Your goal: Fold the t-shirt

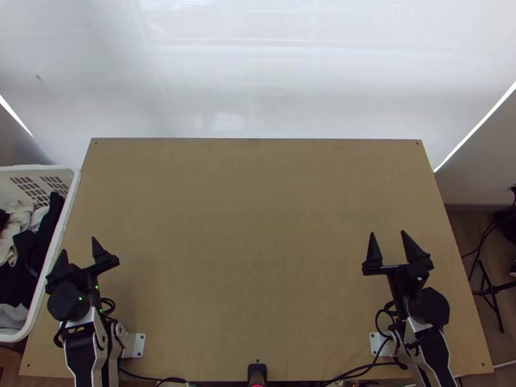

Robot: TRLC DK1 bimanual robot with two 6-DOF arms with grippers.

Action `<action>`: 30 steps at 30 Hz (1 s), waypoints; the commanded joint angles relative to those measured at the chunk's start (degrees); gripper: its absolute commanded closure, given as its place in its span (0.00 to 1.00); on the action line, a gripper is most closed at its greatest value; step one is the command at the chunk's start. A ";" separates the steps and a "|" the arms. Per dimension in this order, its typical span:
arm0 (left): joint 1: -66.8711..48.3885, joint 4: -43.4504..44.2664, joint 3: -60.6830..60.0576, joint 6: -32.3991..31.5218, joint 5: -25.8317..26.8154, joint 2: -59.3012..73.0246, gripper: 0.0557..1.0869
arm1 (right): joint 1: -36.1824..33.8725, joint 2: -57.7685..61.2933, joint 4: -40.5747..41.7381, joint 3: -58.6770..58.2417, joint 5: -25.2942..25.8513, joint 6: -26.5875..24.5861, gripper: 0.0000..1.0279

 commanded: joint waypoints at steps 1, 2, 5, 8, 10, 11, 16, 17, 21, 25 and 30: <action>-0.03 0.00 0.01 0.03 0.00 -0.01 0.04 | 0.00 0.01 0.00 0.01 0.02 0.00 0.03; 0.06 0.00 0.01 -0.06 0.00 -0.01 0.04 | 0.00 0.01 0.00 0.01 0.02 0.00 0.03; -0.03 0.00 0.01 -0.06 0.00 0.08 0.04 | 0.00 0.01 0.00 0.01 0.02 0.00 0.03; -0.82 0.00 0.01 -0.06 0.09 0.08 0.04 | 0.00 0.01 0.00 0.01 0.02 0.00 0.03; -1.87 0.00 0.01 -0.06 0.09 0.08 0.04 | 0.00 0.01 0.00 0.01 0.02 0.00 0.03; -2.31 0.00 0.01 -0.14 0.09 -0.01 0.04 | 0.00 0.01 0.00 0.01 0.02 0.00 0.03; -3.81 -0.17 0.09 -0.32 1.32 -0.01 0.04 | 0.00 0.01 0.00 0.01 0.02 0.00 0.03; -3.89 -0.17 0.09 -0.32 1.40 -0.01 0.04 | 0.00 0.01 0.00 0.01 0.02 0.00 0.03; -6.62 -0.26 0.09 -0.23 1.49 0.08 0.04 | 0.00 0.01 0.00 0.01 0.02 0.00 0.03; -5.74 1.23 1.76 1.26 1.14 -0.10 0.04 | 0.00 0.01 0.00 0.01 0.02 0.00 0.03; -0.91 1.67 9.67 5.04 1.76 0.16 0.04 | 0.00 0.01 0.00 0.01 0.02 0.00 0.03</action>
